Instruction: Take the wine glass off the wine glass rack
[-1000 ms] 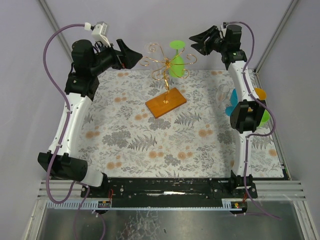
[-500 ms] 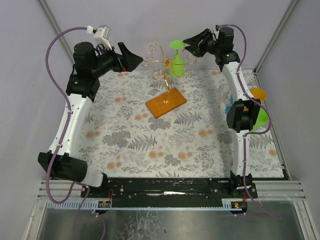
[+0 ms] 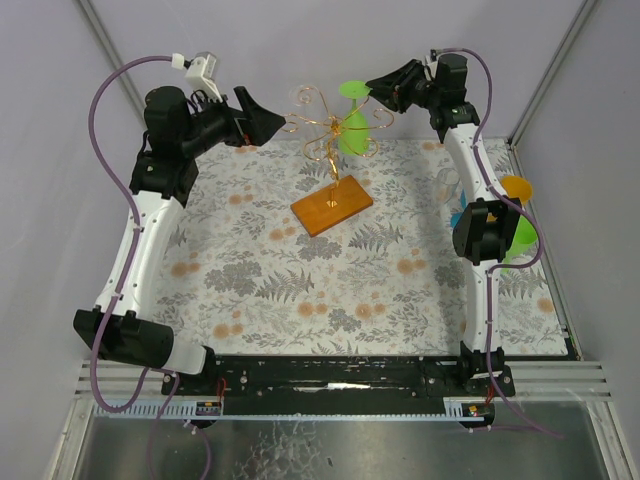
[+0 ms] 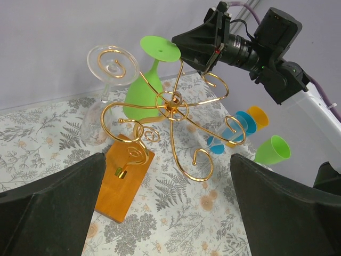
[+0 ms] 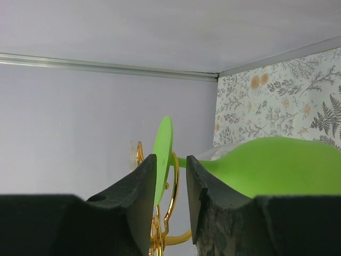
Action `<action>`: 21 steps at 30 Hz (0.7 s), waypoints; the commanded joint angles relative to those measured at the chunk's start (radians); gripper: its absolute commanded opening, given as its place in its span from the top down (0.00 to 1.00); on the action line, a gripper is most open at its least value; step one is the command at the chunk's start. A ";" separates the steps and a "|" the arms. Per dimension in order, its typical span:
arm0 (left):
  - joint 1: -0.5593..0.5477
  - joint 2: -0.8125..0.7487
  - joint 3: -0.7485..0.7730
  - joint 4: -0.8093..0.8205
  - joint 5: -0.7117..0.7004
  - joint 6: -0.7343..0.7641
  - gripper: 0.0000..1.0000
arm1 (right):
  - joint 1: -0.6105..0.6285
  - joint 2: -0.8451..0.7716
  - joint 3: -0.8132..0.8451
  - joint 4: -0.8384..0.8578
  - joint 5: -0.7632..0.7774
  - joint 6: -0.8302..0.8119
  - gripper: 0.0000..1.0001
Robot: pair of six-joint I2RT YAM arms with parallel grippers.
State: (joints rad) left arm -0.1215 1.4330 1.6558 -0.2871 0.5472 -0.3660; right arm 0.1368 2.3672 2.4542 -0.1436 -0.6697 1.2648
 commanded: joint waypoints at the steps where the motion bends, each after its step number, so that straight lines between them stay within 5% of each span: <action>1: 0.007 -0.025 -0.013 0.034 0.024 0.008 0.00 | 0.015 -0.024 0.037 0.064 -0.037 0.014 0.66; 10: 0.008 -0.027 -0.023 0.037 0.031 0.005 0.00 | 0.020 -0.027 0.034 0.065 -0.042 0.011 0.78; 16: 0.007 -0.032 -0.031 0.037 0.038 0.007 0.00 | 0.021 -0.032 0.030 0.066 -0.045 0.015 0.99; 21: 0.007 -0.037 -0.037 0.035 0.040 0.009 0.00 | 0.020 -0.064 0.004 0.068 -0.033 0.003 1.00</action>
State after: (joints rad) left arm -0.1215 1.4273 1.6299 -0.2874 0.5694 -0.3660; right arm 0.1448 2.3672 2.4535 -0.1230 -0.6762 1.2736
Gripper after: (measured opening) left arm 0.997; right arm 0.018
